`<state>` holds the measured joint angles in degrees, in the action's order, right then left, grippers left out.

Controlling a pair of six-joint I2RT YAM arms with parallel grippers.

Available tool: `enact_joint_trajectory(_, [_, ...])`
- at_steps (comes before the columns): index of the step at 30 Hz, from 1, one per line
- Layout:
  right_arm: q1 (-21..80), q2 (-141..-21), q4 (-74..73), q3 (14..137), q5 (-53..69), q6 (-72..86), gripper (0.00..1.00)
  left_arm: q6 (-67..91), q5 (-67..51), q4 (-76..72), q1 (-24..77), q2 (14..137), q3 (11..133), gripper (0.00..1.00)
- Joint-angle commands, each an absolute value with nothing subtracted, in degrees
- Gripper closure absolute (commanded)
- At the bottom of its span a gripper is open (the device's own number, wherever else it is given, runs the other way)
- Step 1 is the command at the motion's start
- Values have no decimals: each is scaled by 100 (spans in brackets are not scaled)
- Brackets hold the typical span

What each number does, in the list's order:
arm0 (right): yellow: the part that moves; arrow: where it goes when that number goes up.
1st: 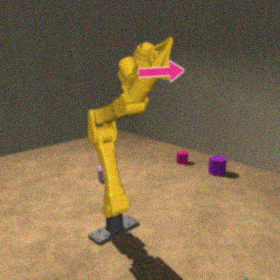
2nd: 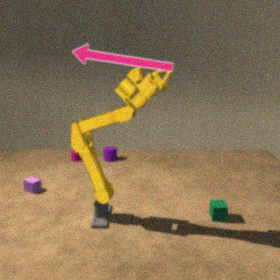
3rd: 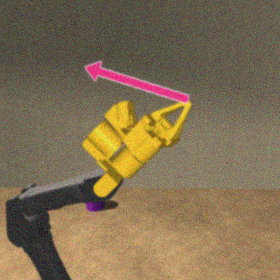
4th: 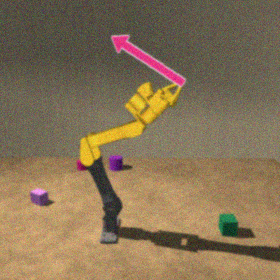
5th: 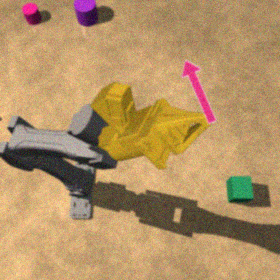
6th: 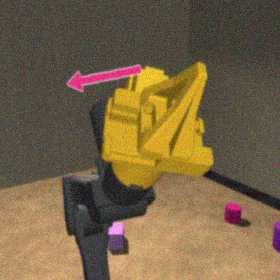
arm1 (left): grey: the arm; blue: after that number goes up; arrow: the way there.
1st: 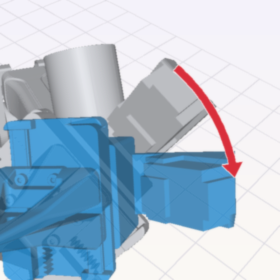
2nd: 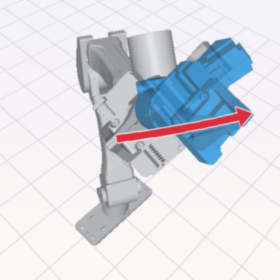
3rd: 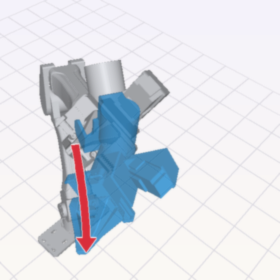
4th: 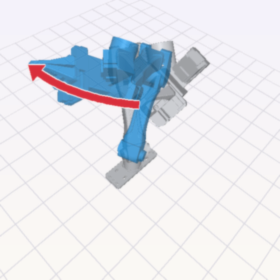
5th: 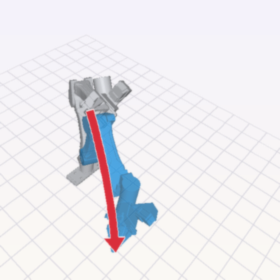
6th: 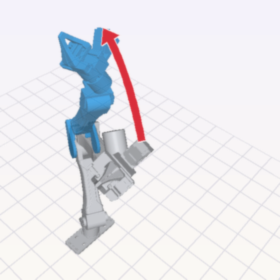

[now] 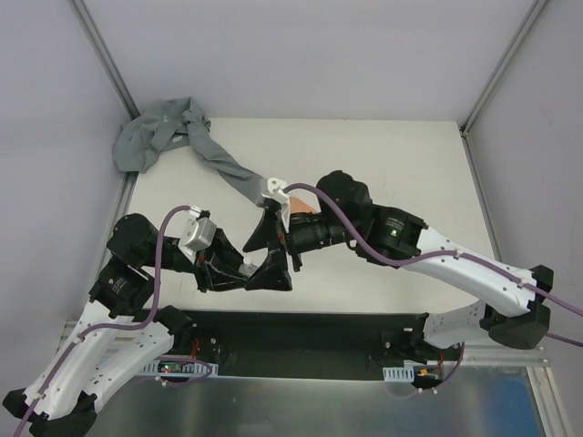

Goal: Paint the nails

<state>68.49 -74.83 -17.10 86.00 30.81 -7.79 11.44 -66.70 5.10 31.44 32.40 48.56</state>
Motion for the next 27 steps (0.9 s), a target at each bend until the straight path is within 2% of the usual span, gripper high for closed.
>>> enact_joint_trajectory(1, [6829,-7655,-1046,8851,4139,-492,17,1318,-6996,176,3129,3313,4992,100])
enact_joint_trajectory(4, [6820,-7673,-1028,8772,4158,-439,30,1353,-6926,176,3129,3348,5036,100])
enact_joint_trajectory(6, [6829,-7594,-1028,8640,3947,-431,42,1362,-6908,176,3129,3366,5071,100])
enact_joint_trajectory(7, [6820,-7576,-1028,8605,3816,-413,57,1371,-6786,167,3129,3384,5097,100])
enact_joint_trajectory(9, [6838,-7480,-1020,8482,3675,-404,69,1354,-6680,167,3129,3384,5115,100])
enact_joint_trajectory(10, [6847,-7419,-1020,8412,3395,-404,81,1336,-6558,167,3120,3375,5124,100])
enact_joint_trajectory(12, [6916,-7322,-1098,8245,2947,-413,88,1284,-5891,193,3120,3323,5107,100])
enact_joint_trajectory(13, [6960,-7234,-1133,8192,2370,-387,98,1222,-5619,341,3120,3322,5106,100])
enact_joint_trajectory(15, [7040,-7163,-1195,8052,1839,-230,99,994,-4618,526,3129,3383,5107,100])
enact_joint_trajectory(16, [7084,-7120,-1195,8016,1306,-168,99,924,-4249,667,3120,3419,5124,100])
enact_joint_trajectory(17, [7284,-7102,-1213,7972,883,-150,99,905,-3392,738,3120,3454,5133,100])
enact_joint_trajectory(18, [7469,-7075,-1317,7998,252,-202,99,879,-3166,764,3120,3541,5150,100])
enact_joint_trajectory(19, [7740,-7119,-1484,8085,-2016,-228,99,801,-2981,782,3120,3577,5176,100])
enact_joint_trajectory(20, [8326,-7189,-1790,8173,-3240,-194,99,809,-2823,765,3120,3586,5168,100])
enact_joint_trajectory(22, [8569,-7294,-1863,8331,-4582,-97,99,756,-2838,695,3120,3700,5212,100])
enact_joint_trajectory(27, [8543,-7330,-1758,8446,-4194,-202,99,694,-4179,659,3129,3859,5353,100])
